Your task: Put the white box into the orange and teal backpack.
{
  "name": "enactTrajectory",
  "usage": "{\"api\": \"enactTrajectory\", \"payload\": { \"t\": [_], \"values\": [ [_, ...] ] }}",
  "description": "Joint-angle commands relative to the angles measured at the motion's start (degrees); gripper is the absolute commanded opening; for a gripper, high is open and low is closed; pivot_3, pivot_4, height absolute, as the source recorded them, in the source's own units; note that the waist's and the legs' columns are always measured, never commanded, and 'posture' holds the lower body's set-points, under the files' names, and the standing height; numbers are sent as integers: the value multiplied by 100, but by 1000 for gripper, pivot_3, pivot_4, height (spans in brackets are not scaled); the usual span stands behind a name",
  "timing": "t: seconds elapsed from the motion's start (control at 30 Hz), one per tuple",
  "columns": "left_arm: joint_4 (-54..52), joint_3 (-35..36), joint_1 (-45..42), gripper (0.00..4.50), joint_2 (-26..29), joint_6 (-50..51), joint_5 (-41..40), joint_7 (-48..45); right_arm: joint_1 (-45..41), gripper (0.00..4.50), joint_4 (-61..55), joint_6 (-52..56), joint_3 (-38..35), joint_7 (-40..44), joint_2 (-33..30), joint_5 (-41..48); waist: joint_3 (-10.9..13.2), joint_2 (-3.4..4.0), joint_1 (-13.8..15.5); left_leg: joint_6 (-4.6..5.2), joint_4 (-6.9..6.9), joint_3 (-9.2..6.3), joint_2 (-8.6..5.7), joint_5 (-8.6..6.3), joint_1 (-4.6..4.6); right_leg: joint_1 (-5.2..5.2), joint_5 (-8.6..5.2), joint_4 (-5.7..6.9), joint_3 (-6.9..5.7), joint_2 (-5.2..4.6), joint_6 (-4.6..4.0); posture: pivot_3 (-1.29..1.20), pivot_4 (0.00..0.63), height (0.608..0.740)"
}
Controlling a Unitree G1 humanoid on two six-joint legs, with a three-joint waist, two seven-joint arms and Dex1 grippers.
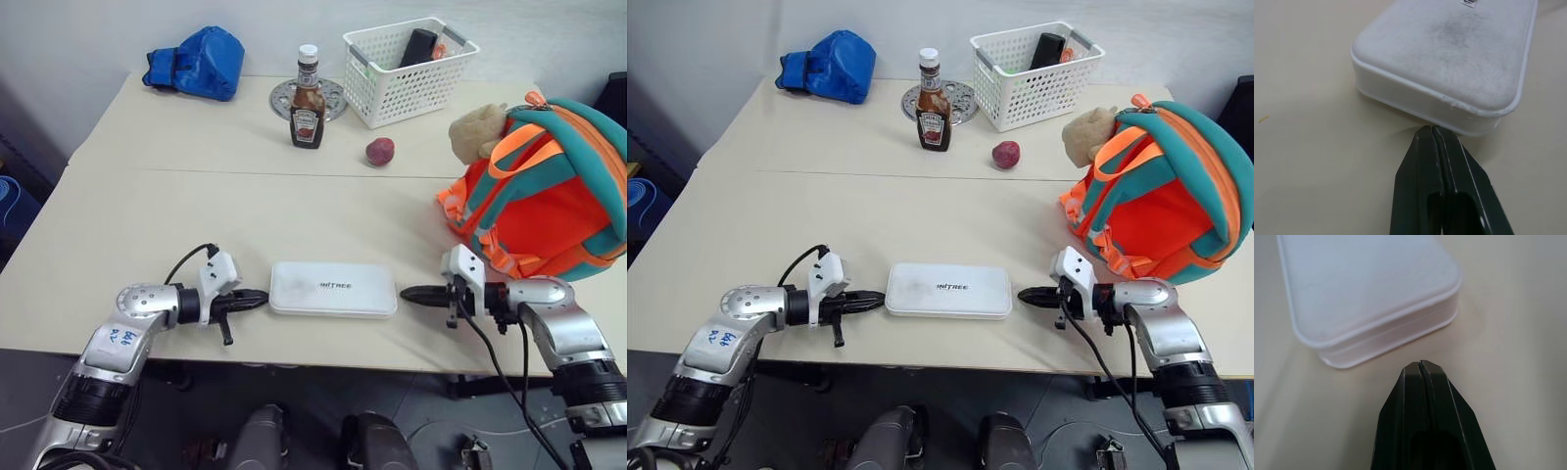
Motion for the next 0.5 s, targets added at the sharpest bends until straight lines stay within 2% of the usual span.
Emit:
{"api": "enactTrajectory", "payload": {
  "t": [0.03,0.17,0.27,0.4,0.5],
  "values": [
    [-233,112,164,19,72,-49,35,87,-94,0,96,-158,5,-43,25,-80,0,0,-13,0,0,0,0,0,0,0,0,0,0,0,0,0,150,740],
    [-110,565,281,19,215,535,-216,268,-53,0,78,-270,57,142,-115,-106,0,0,-52,0,0,0,0,-1,0,0,0,1,-2,-1,0,0,150,740],
    [-17,971,254,564,295,1350,-746,201,-45,0,37,-363,124,391,-218,-131,0,0,-76,2,0,-1,1,-2,1,1,0,4,-2,-1,0,0,150,740],
    [279,1559,-91,1833,215,2536,-1627,223,-102,0,90,-609,295,634,-296,-274,1,-2,-79,4,0,-1,1,-4,2,0,0,3,-1,-2,0,0,150,740],
    [475,1711,-379,2783,230,3462,-2124,206,-185,0,233,-856,422,706,-274,-471,1,-6,-78,2,2,-4,1,-3,2,1,0,6,-3,-2,0,0,150,740]
  ]
}}
